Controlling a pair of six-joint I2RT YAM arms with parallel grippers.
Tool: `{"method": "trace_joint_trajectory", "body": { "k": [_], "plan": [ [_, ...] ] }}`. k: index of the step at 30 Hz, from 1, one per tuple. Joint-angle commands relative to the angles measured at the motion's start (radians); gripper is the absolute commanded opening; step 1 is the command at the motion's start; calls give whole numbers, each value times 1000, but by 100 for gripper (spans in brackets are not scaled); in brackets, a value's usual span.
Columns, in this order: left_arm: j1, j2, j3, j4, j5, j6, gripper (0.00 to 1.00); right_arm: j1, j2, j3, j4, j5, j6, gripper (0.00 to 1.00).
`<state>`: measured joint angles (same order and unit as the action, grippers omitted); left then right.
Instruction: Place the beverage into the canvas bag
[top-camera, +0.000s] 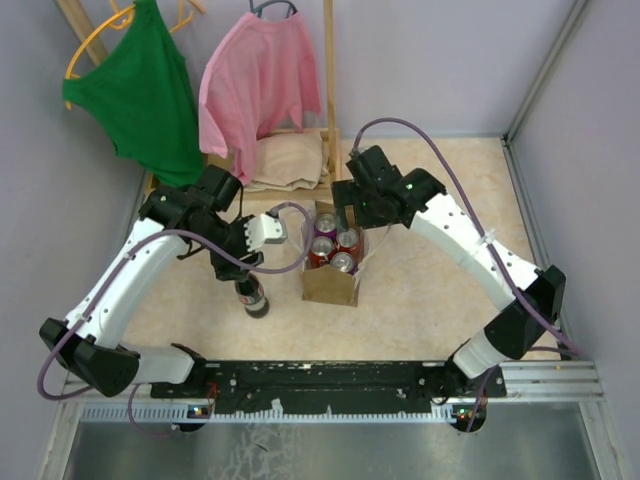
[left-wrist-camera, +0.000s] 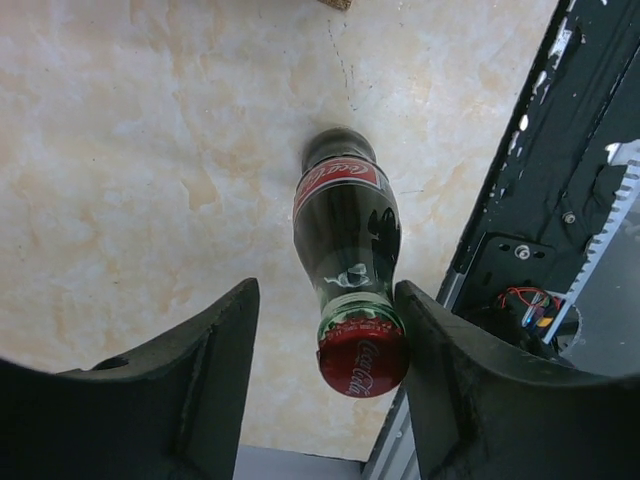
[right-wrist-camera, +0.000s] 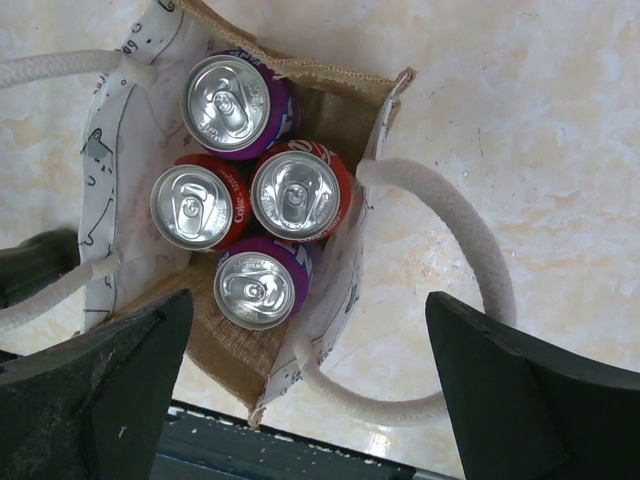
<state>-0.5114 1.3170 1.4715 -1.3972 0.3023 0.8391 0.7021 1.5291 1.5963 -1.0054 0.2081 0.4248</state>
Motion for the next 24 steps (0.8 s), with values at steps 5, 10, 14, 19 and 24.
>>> {"method": "trace_joint_trajectory", "body": {
  "k": [5, 10, 14, 19, 24],
  "plan": [
    [-29, 3, -13, -16, -1, 5, 22, -9, -62, -13, 24, 10, 18, 99],
    [-37, -1, -10, -17, 15, -16, 0, -9, -73, -28, 24, 12, 22, 99],
    [-39, -6, 1, -17, 27, -26, 0, -9, -83, -46, 30, 11, 28, 99],
    [-39, -2, 55, -15, 35, -41, 0, -9, -92, -65, 36, 11, 29, 99],
    [-39, 7, 106, -15, 46, -60, 0, -9, -92, -70, 38, 11, 28, 99]
  ]
}}
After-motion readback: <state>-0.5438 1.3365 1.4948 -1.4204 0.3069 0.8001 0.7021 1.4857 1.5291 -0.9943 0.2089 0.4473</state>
